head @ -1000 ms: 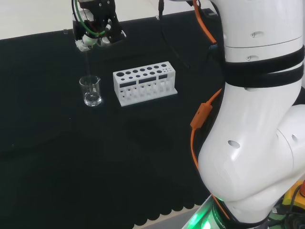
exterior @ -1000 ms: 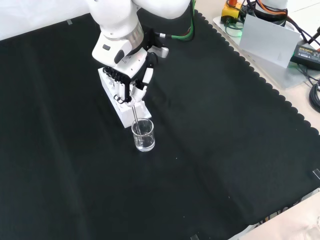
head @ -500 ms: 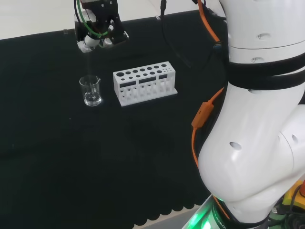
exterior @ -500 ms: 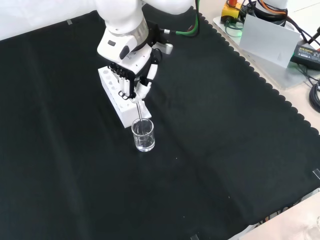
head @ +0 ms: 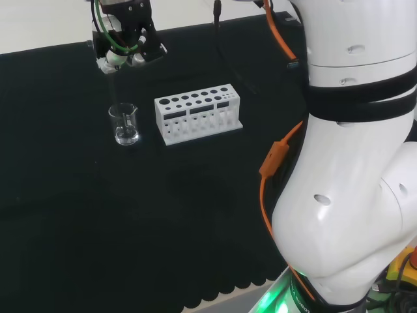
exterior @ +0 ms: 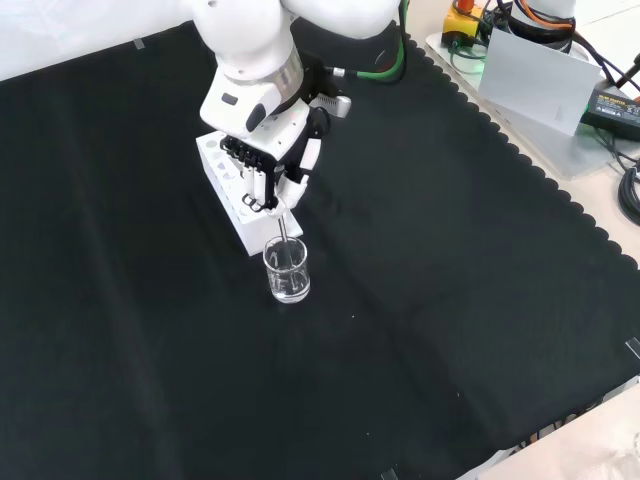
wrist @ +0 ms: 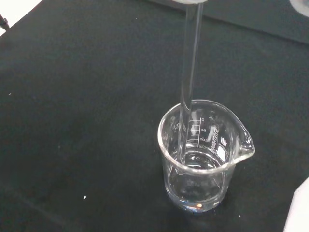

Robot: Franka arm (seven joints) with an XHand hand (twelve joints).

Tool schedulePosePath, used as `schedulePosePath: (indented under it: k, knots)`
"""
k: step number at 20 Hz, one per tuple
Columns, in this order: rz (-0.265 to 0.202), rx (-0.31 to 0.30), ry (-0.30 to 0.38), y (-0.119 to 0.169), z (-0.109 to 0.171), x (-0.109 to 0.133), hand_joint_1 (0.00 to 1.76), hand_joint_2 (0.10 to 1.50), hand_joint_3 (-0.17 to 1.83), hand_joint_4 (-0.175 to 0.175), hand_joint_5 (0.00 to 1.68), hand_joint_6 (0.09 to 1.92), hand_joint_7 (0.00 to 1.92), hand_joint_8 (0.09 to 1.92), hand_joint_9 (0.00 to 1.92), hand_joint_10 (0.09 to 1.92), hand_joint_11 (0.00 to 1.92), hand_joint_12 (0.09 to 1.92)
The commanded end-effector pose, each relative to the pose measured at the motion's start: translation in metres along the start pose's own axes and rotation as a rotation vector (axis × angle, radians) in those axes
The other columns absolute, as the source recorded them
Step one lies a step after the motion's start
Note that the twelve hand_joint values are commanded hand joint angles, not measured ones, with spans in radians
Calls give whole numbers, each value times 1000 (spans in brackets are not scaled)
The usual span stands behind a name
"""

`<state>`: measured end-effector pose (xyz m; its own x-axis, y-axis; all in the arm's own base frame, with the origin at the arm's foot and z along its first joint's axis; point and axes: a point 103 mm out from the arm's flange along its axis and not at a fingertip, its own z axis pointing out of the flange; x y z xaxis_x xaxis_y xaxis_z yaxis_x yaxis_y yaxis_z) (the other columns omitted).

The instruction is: Stir in the beaker to the left of the white test tube rack with the glass rod.

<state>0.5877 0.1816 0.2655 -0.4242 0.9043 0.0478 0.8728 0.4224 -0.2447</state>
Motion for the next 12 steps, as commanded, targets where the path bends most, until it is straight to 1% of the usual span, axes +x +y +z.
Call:
schedulePosePath:
  k: [1,6,12]
  knots:
    - [-7,16,3,15,5,-7,1308,1077,-175,-175,1234,586,1281,602,1851,390,1650,754]
    - [9,10,1,11,-1,-20,1308,1077,-175,-175,1234,587,1281,603,1851,390,1650,754]
    - [15,11,-2,-8,-1,-20,1308,1077,-175,-175,1233,588,1280,604,1851,389,1649,754]
